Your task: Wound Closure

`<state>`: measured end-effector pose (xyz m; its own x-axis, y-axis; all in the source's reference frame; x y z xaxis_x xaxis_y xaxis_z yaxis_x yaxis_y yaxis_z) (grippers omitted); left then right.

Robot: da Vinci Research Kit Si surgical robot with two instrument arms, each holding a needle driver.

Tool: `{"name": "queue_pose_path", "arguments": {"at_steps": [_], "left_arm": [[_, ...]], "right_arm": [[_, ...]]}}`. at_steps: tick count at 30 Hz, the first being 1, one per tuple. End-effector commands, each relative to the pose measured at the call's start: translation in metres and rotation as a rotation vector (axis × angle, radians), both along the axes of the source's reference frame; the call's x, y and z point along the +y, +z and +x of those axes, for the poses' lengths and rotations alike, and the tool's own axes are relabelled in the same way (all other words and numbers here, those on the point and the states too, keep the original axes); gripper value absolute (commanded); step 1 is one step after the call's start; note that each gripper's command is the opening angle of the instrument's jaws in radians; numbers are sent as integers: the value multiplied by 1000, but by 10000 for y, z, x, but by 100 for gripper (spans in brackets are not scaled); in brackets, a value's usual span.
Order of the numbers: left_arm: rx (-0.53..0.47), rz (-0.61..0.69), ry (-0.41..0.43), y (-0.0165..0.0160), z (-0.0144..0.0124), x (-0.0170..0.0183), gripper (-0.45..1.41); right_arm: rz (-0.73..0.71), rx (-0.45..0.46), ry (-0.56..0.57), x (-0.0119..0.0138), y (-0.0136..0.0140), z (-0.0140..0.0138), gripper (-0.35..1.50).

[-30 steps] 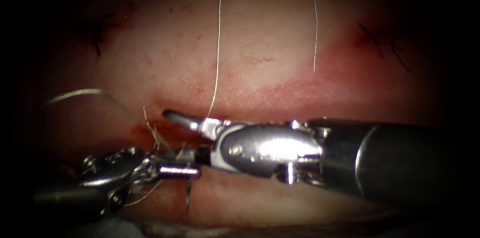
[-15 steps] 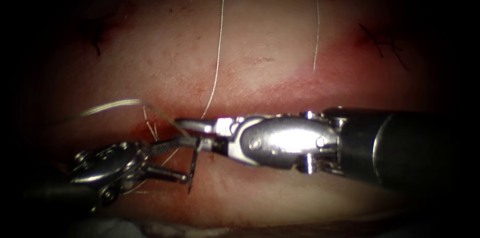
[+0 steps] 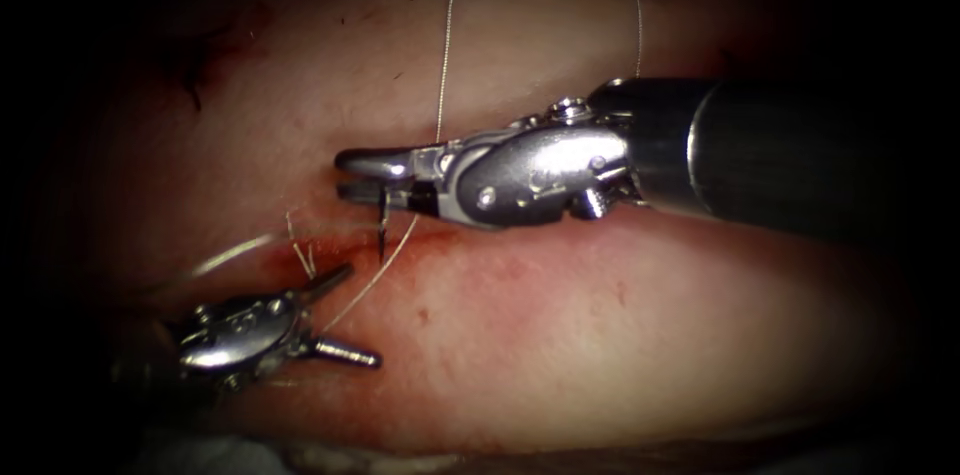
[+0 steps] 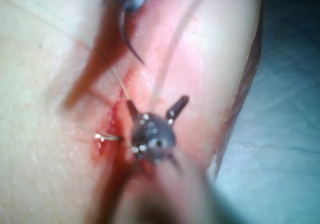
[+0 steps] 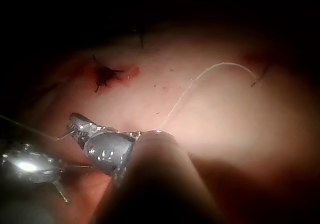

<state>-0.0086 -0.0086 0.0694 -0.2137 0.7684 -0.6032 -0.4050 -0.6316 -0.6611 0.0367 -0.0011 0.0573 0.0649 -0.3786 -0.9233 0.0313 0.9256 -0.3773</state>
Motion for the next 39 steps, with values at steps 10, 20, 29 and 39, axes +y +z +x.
{"name": "queue_pose_path", "arguments": {"at_steps": [10, 20, 29, 39], "left_arm": [[-1, 2, 16, 64, -26, -25, 89], [-14, 13, 38, 59, -36, -33, 84], [-17, 16, 40, 57, -36, -32, 83], [-20, 22, 40, 50, -34, -30, 79]], "right_arm": [[-206, 23, -7, -13, 46, 42, -35], [-253, 15, -15, -11, 105, 29, -35], [-200, 4, -15, -12, 105, 26, -35], [-195, -2, -17, -17, 111, 28, -35]]}}
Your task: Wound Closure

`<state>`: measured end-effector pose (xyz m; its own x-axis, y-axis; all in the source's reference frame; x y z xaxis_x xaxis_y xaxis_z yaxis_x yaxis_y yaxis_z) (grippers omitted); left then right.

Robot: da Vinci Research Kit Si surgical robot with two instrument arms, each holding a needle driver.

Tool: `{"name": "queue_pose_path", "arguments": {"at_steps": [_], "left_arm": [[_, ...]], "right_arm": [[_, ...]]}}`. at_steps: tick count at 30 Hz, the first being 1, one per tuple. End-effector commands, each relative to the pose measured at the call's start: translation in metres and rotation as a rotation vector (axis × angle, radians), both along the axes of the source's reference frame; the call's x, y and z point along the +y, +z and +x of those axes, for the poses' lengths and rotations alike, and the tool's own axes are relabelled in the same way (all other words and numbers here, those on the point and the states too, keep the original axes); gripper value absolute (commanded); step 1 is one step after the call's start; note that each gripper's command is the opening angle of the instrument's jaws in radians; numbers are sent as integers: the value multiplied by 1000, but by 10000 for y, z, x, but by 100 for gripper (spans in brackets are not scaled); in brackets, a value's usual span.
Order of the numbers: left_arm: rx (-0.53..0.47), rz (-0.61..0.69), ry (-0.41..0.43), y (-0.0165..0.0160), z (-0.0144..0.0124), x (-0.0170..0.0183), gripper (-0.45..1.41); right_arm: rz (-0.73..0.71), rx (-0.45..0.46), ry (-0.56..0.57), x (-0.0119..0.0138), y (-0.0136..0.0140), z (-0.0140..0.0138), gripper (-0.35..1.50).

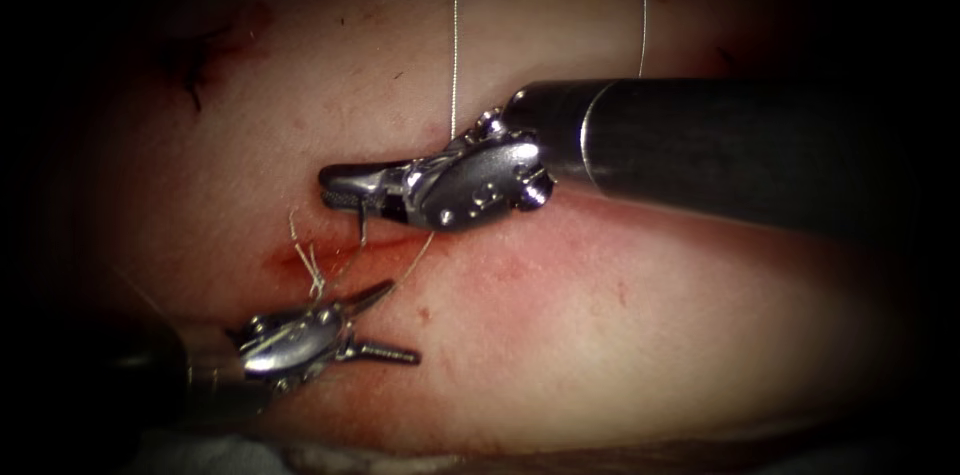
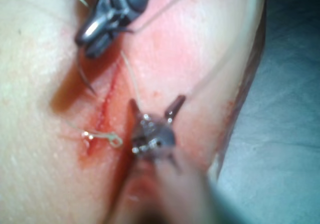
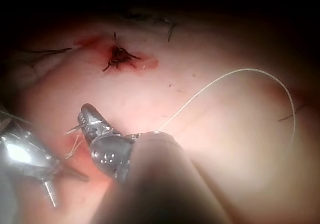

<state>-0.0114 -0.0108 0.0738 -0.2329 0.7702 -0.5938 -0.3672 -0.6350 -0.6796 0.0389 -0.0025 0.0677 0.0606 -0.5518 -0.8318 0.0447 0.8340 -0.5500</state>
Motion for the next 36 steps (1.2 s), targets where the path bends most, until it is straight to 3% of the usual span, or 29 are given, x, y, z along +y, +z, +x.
{"name": "queue_pose_path", "arguments": {"at_steps": [1, 17, 26, 36], "left_arm": [[-1, 5, 1, 5, -6, -7, 79], [2, 10, 10, 3, -7, -9, 76], [1, 12, 15, 2, -7, -10, 74], [0, 14, 16, 0, -6, -10, 71]], "right_arm": [[0, -4, -2, -3, 7, 5, -35], [-14, -19, 5, 3, 14, 12, -35], [-29, -28, -3, -6, 30, 11, -35], [-127, -30, -30, -10, 34, 12, -35]]}}
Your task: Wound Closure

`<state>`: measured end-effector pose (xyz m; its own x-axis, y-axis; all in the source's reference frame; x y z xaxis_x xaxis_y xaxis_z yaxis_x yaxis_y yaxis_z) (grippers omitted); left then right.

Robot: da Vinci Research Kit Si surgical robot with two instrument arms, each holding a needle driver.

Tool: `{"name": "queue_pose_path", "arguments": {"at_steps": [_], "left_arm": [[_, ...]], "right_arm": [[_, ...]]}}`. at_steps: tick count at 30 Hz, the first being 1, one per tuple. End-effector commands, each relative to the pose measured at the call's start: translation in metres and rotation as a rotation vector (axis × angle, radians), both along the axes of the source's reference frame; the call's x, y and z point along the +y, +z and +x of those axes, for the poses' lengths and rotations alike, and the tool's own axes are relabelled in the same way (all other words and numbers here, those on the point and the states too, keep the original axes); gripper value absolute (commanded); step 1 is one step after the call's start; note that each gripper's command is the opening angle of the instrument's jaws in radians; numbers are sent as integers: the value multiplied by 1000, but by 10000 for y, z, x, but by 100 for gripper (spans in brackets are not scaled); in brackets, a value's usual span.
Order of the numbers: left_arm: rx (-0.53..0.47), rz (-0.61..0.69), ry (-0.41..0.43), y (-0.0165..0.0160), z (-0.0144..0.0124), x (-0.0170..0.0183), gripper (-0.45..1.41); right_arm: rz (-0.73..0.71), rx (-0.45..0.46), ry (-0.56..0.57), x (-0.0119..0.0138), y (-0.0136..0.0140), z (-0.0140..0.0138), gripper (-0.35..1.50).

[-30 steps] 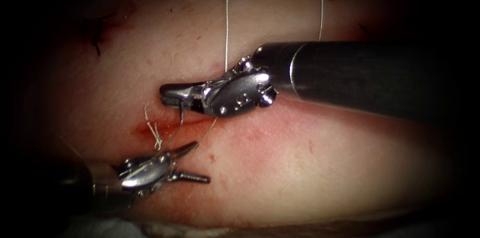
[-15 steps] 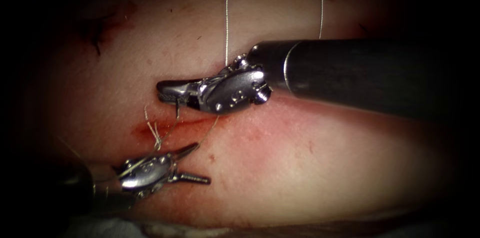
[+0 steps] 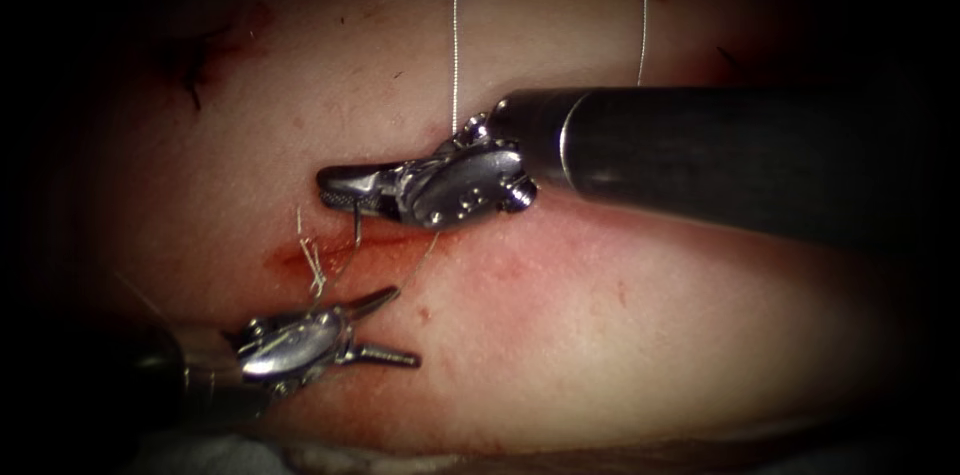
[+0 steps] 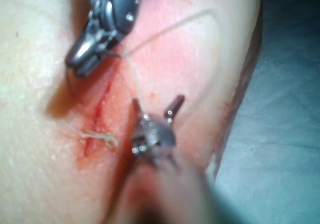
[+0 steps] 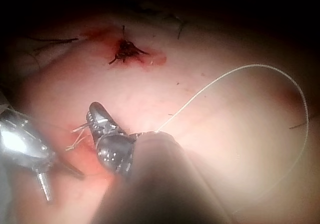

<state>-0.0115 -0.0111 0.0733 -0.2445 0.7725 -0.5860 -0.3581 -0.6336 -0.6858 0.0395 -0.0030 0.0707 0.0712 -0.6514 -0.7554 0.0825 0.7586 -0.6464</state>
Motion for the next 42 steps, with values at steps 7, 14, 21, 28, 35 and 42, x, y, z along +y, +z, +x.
{"name": "queue_pose_path", "arguments": {"at_steps": [7, 14, 21, 28, 35, 42], "left_arm": [[3, 5, 6, 6, -3, -8, 69], [4, 8, 14, 4, -2, -11, 66], [8, 26, 35, 5, -3, -16, 58], [15, 46, 58, 7, -2, -24, 58], [17, 51, 68, 11, -6, -29, 58], [15, 50, 70, 12, -9, -28, 58]], "right_arm": [[-168, -44, -114, -37, -1, 10, -35], [-197, -14, -146, -82, 3, -2, -35], [-203, 3, -169, -103, -5, -4, -35], [-227, 19, -181, -104, -5, -3, -35], [-316, 28, -151, -77, -41, -2, -35], [-375, 53, -154, -76, -79, 14, -35]]}}
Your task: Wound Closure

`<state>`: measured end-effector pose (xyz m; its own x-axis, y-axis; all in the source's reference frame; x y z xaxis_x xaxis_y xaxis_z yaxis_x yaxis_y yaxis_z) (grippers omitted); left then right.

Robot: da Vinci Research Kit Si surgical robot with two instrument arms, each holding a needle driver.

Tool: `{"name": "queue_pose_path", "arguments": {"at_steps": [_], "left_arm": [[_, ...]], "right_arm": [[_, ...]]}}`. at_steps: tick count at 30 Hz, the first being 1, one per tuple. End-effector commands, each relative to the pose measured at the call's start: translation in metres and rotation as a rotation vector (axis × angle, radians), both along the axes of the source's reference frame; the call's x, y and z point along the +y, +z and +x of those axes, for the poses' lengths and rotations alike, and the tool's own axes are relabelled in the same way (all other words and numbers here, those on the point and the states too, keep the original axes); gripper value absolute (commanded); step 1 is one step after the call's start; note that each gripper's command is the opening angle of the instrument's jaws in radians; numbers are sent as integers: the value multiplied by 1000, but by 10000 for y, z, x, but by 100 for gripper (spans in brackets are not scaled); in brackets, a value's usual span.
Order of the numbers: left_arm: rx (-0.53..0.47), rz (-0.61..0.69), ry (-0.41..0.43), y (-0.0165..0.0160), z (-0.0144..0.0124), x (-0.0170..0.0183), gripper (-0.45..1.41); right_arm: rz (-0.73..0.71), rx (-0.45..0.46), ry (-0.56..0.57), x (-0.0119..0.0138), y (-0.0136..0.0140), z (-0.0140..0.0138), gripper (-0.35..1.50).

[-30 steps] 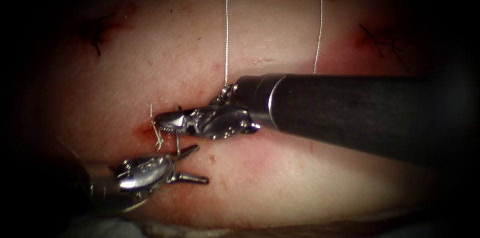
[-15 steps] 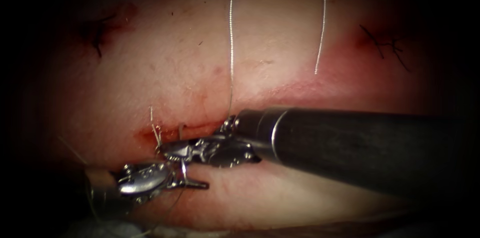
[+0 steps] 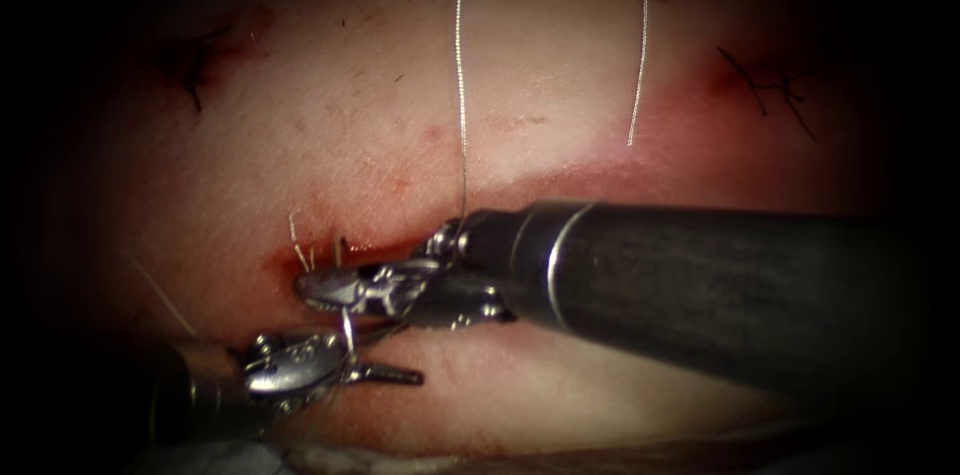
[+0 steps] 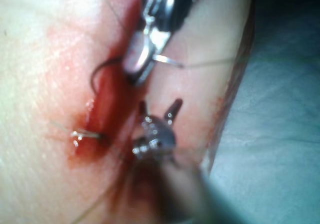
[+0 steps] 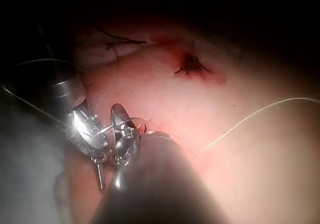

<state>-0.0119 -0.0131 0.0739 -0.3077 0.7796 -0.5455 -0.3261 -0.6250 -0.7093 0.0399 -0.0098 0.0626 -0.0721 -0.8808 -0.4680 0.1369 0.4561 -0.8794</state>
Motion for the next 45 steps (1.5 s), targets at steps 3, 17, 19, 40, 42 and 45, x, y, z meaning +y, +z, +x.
{"name": "queue_pose_path", "arguments": {"at_steps": [3, 17, 19, 40, 42, 45], "left_arm": [[-1, 4, 1, 6, -5, -7, 58], [-3, 4, 4, 6, -2, -7, 58], [-4, 5, 6, 6, -2, -5, 58], [49, -35, -43, 19, 47, 22, 49], [53, -39, -47, 23, 44, 19, 47], [59, -43, -44, 33, 34, 14, 46]], "right_arm": [[-33, 12, -12, -20, -2, 12, -35], [-176, -6, 11, -7, 18, 0, -35], [-180, -9, 12, -6, 24, -2, -35], [-193, -16, 13, -7, 43, 2, -35], [-193, -16, 13, -7, 42, 2, -35], [-200, -13, 13, -8, 42, 1, -35]]}}
